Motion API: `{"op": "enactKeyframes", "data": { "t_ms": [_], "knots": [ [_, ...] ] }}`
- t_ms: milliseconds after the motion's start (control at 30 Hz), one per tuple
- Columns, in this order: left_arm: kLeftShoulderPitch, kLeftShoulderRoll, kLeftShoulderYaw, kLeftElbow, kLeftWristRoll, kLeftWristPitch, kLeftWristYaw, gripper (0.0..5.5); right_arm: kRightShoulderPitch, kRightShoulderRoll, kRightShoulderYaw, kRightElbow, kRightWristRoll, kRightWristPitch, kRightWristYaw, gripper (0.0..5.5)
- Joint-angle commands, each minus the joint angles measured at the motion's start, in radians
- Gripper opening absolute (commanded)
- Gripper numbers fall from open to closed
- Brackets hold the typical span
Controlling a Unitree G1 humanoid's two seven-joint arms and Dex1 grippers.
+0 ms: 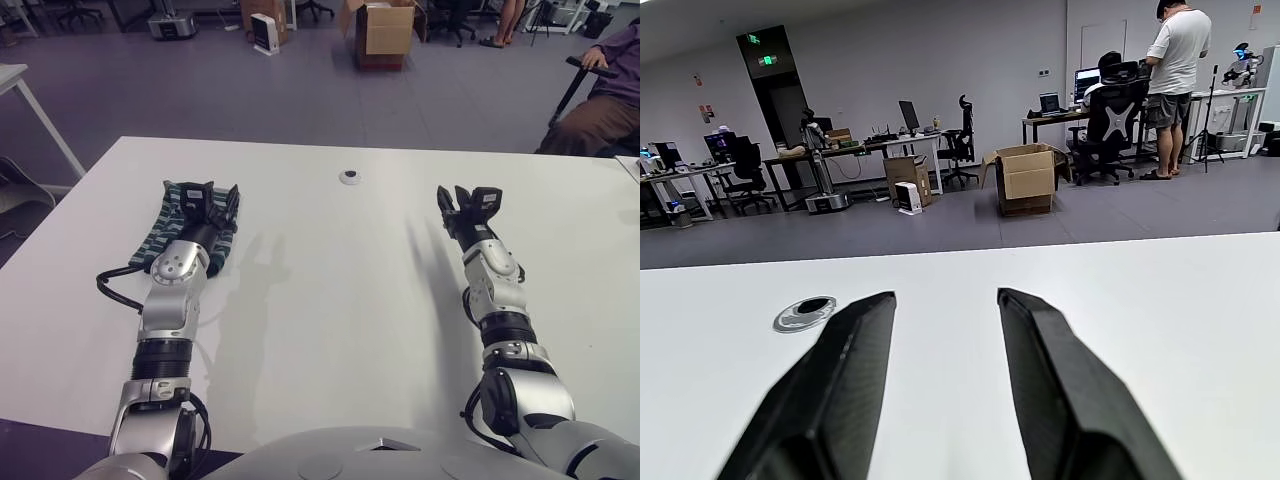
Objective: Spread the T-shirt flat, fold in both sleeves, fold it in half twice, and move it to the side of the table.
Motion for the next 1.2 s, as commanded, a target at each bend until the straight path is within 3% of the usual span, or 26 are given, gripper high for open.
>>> {"op": "enactKeyframes", "data": {
  "t_ms": [33, 500, 1200],
  "knots": [
    [-0.015, 0.002, -0.003, 0.010, 0.017, 0.010, -0.010, 2.39, 0.016, -0.005, -0.016, -0.006, 0.007, -0.009, -0.010, 1.89],
    [-0.015, -0.025, -0.020, -0.004, 0.055, 0.018, 0.011, 2.39, 0.000, 0.008, -0.014, 0.023, -0.018, -0.021, -0.047, 1.89],
    [-0.028, -0.063, -0.043, -0.056, 0.081, 0.082, 0.022, 2.39, 0.028, 0.099, -0.037, -0.062, 0.129, 0.038, 0.063, 1.89]
  ]
}}
